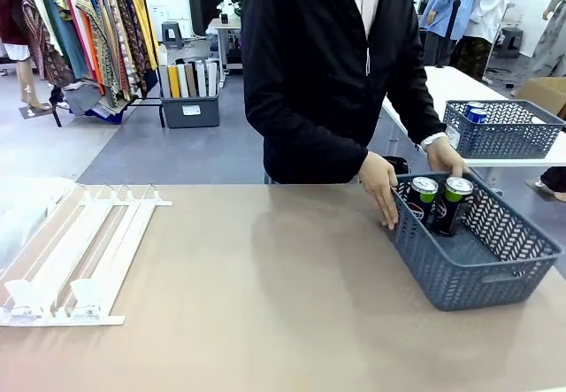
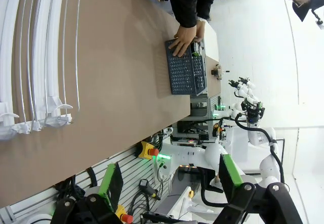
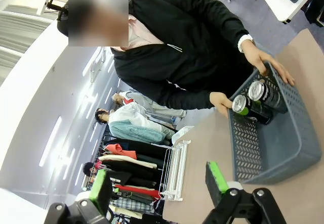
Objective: Retrieve and store the cans from the dispenser.
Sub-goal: Pick up one can from the Automatic Can Dispenser and place it in the middle of the table.
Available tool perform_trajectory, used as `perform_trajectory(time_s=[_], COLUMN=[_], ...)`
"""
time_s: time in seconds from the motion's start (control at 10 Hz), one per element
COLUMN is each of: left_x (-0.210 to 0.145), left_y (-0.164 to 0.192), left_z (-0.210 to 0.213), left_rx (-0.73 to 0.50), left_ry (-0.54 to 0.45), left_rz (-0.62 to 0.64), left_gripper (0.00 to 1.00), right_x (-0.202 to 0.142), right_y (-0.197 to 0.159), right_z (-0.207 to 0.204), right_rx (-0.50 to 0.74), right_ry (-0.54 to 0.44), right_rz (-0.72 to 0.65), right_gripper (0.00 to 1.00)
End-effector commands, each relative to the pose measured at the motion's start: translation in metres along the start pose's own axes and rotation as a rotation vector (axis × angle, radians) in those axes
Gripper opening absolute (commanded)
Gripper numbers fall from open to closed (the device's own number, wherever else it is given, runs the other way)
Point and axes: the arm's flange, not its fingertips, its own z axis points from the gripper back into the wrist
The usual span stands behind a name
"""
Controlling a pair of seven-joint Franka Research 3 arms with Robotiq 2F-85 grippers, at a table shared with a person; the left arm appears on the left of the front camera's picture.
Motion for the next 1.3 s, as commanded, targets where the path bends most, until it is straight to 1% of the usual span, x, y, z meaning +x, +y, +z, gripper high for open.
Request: perform_trajectory(time_s=[0.0, 1.2], left_x=[-0.0019, -0.0019], left_y=[0.0022, 0.0022], left_z=[0.0013, 0.0013], left_rx=[-0.005, -0.005], left_ry=[0.008, 0.008], left_rz=[-0.018, -0.018], left_gripper=[1.00, 1.00], right_x=[0.0019, 0.0019], right_y=[0.0019, 0.0019], right_z=[-0.0021, -0.0021], right_rx=[0.024, 0.024], right_ry=[-0.011, -0.011], right_rz=[0.027, 0.027], right_gripper=[1.00, 1.00])
